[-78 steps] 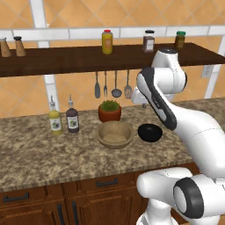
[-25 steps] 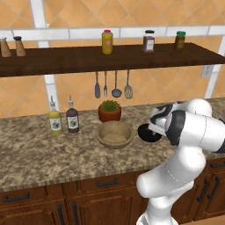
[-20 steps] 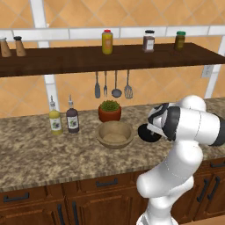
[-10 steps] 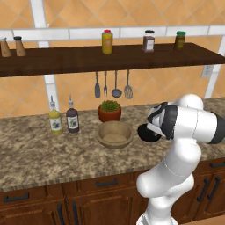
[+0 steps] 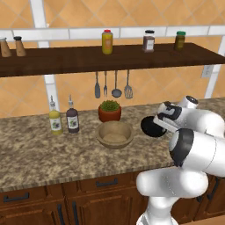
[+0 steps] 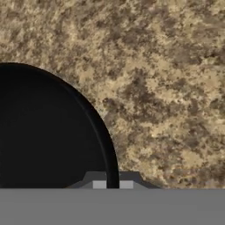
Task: Pick up the bowls on the counter and stack them on top of one another in the open cabinet. Place the smaller bowl on top of the larger bowl.
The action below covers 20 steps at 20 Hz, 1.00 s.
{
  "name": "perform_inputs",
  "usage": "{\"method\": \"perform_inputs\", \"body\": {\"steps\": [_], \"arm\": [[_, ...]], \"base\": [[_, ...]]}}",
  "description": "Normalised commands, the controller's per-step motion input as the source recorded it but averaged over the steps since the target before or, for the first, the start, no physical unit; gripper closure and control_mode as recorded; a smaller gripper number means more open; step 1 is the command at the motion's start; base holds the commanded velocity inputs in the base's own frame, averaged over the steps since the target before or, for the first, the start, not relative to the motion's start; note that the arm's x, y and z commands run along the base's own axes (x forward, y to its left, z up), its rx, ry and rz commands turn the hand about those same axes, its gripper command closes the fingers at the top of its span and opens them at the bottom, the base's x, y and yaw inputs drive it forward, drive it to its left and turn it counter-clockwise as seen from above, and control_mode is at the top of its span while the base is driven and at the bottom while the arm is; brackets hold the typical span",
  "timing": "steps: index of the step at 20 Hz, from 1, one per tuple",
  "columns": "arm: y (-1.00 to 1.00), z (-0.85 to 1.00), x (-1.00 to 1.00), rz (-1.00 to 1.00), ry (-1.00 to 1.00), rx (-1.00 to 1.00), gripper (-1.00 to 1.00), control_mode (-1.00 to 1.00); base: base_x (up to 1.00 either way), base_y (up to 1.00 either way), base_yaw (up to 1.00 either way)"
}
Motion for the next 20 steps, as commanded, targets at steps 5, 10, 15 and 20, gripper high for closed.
{"method": "perform_inputs", "body": {"steps": [5,10,15,20], "arm": [[0.39,0.88,-0.45,0.04,0.0,0.01,1.0,-1.0],[1.0,0.35,-0.03,0.01,0.0,0.0,1.0,-1.0],[1.0,0.02,0.05,0.0,0.0,0.0,1.0,-1.0],[0.78,-0.02,0.35,0.0,0.0,0.0,1.0,-1.0]], "base": [[0.0,0.0,0.0],[0.0,0.0,0.0],[0.0,0.0,0.0],[0.0,0.0,0.0]]}}
